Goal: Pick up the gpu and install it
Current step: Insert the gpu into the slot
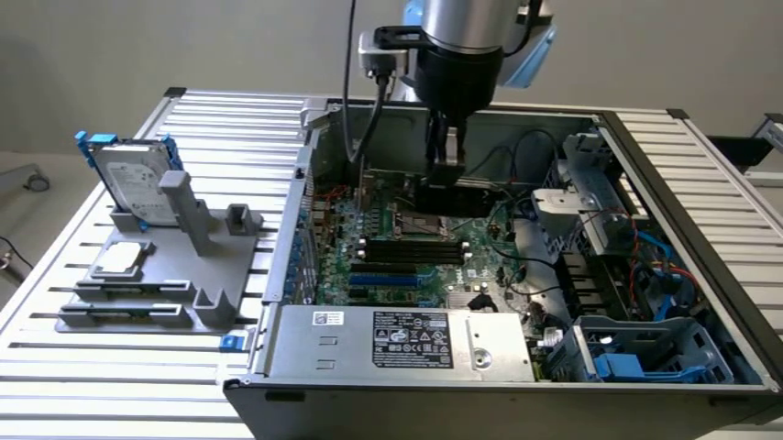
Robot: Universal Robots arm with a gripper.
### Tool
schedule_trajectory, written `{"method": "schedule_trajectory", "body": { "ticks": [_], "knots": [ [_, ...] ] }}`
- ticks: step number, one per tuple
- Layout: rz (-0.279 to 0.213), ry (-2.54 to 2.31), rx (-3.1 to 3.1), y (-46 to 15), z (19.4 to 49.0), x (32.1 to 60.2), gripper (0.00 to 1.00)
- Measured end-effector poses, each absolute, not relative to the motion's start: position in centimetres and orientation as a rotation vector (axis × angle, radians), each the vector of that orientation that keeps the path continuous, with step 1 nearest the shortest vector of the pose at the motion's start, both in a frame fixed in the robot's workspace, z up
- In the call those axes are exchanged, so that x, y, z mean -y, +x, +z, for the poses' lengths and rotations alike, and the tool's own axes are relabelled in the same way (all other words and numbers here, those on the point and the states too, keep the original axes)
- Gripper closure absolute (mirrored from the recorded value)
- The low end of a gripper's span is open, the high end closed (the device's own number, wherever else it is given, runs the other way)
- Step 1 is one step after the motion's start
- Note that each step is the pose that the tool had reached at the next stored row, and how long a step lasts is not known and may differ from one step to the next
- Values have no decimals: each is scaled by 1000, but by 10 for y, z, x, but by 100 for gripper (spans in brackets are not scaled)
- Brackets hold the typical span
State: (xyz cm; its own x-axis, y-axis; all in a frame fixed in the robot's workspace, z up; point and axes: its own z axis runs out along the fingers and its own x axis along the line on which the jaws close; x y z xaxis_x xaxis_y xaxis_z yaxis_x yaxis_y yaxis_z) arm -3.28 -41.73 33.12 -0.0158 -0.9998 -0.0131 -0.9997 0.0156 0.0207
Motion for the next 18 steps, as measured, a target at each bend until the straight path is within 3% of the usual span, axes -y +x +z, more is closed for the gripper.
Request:
{"method": "schedule_trajectory", "body": {
  "ticks": [18],
  "knots": [
    [-15,2244,2211,-61,318,443,73]
  ]
}}
